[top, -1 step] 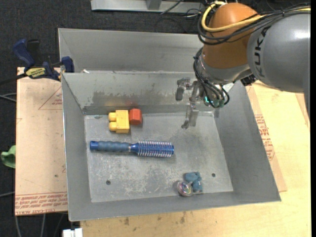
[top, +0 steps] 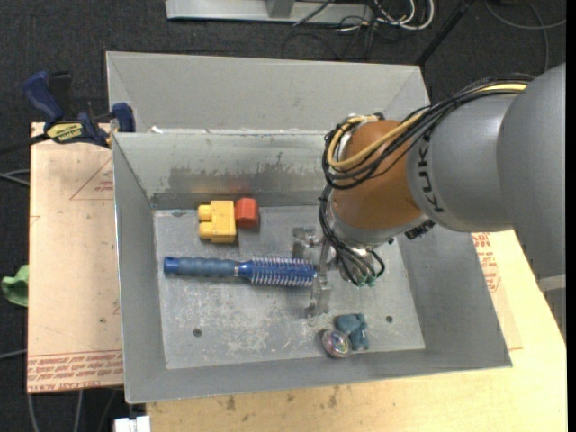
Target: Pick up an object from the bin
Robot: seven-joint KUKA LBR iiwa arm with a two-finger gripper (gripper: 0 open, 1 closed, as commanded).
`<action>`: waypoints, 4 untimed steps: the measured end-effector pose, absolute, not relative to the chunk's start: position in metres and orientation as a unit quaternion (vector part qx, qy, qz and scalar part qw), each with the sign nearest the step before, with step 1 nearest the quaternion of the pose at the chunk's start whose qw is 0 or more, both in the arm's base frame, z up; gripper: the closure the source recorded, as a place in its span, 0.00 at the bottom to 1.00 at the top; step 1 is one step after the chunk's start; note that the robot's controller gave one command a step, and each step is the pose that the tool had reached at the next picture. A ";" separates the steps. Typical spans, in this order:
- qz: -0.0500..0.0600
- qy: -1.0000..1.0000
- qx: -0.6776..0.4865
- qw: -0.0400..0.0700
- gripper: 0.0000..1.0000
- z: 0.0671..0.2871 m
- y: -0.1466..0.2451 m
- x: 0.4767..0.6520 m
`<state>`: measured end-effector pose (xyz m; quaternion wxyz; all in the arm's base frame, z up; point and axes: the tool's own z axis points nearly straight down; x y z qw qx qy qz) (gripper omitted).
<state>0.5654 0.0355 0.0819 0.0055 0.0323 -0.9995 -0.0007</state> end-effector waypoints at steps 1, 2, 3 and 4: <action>-0.001 -1.000 0.031 0.000 1.00 0.087 0.035 0.569; -0.001 -1.000 0.021 -0.004 1.00 0.169 0.049 0.556; 0.000 -0.999 0.034 -0.007 1.00 0.259 0.023 0.594; -0.001 -1.000 -0.003 0.002 1.00 0.191 0.034 0.589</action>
Offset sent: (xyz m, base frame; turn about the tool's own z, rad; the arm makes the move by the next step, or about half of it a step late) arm 0.0000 0.0000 0.0000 0.0000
